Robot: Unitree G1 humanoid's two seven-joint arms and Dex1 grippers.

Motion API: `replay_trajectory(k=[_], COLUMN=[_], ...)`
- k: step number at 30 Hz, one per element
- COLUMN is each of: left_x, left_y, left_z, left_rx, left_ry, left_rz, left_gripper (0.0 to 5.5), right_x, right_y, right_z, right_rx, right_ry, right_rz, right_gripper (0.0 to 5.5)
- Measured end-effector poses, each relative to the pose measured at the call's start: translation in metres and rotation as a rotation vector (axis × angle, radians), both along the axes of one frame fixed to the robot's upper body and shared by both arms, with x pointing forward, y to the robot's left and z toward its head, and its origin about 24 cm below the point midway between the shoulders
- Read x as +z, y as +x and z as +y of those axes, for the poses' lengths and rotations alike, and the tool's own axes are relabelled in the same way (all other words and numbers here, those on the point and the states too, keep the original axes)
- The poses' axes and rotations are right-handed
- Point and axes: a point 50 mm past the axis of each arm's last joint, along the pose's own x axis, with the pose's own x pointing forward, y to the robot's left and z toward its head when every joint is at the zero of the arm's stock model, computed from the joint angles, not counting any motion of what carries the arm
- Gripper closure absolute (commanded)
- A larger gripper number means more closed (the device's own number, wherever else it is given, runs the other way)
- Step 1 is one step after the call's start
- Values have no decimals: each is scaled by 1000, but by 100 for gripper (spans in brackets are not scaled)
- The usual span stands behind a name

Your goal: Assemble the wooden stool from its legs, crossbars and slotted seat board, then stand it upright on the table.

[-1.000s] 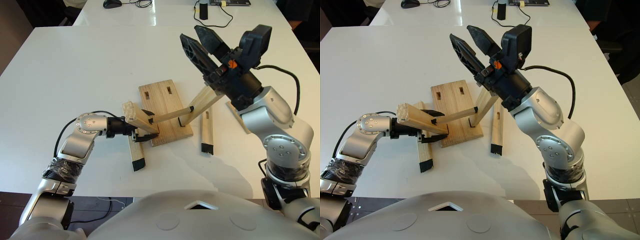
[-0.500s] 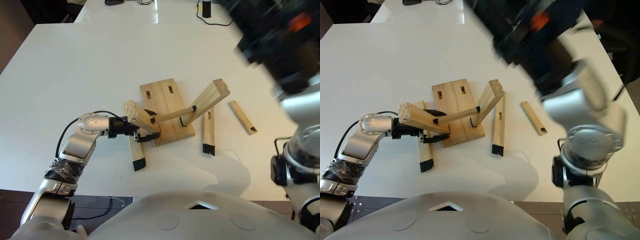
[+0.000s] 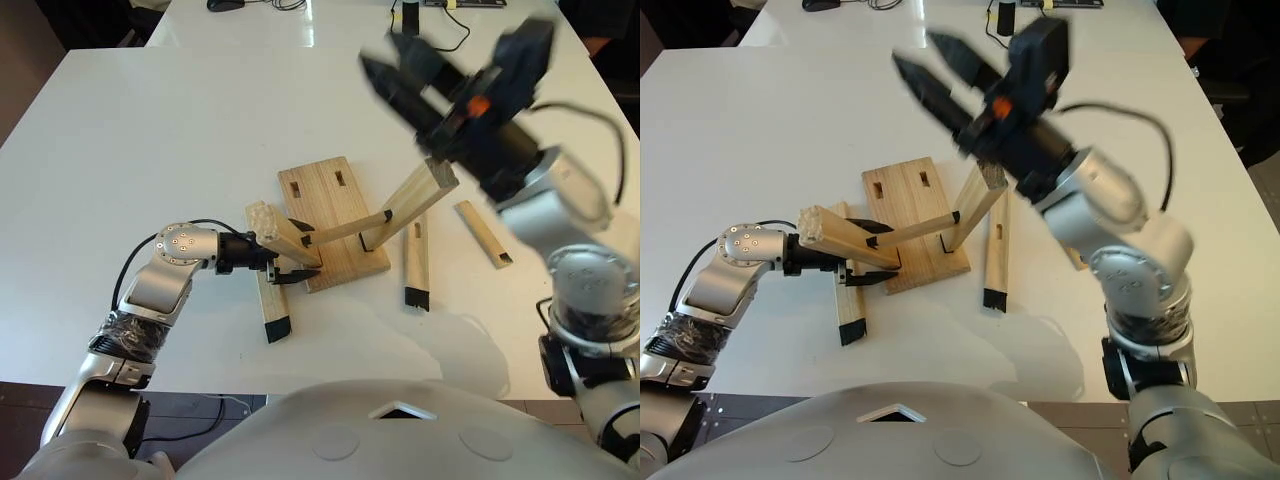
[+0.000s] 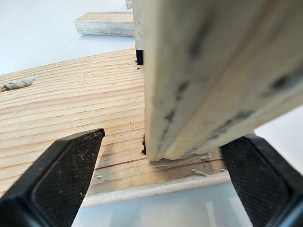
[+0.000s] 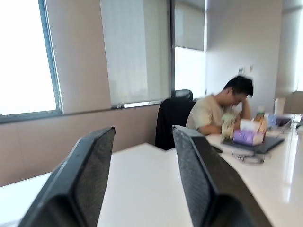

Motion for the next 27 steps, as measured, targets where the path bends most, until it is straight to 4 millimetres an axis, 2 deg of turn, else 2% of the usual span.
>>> replay_trajectory(k=[2,5,7,8,10,15,21,24,27], left_x=[0,0,0,0,0,-2,-2,-1,0], left_y=[0,0,0,0,0,0,0,0,-1], left_z=[0,0,0,0,0,2,2,-1,1], left_rx=[2,2,2,3,4,12,14,7,11], left_ry=[1,1,1,0,-4,1,5,-2,-6], left_rz=[-1,-2,-2,-2,0,8,4,-6,-3], left_gripper=[114,114,114,114,114,114,114,114,114], right_x=[33,43,19,-12,-62,-69,-68,-61,-46], right_y=[-5,-10,-7,-1,7,3,6,12,24], right_z=[-11,-16,-8,2,15,24,22,10,-28], right_rx=[-27,-25,6,15,-10,-91,-78,-97,-245], right_ry=[71,114,70,-10,-133,-206,-205,-156,-59], right_rz=[-125,-150,-57,72,247,126,127,164,166], right_gripper=[324,324,324,324,324,324,324,324,324])
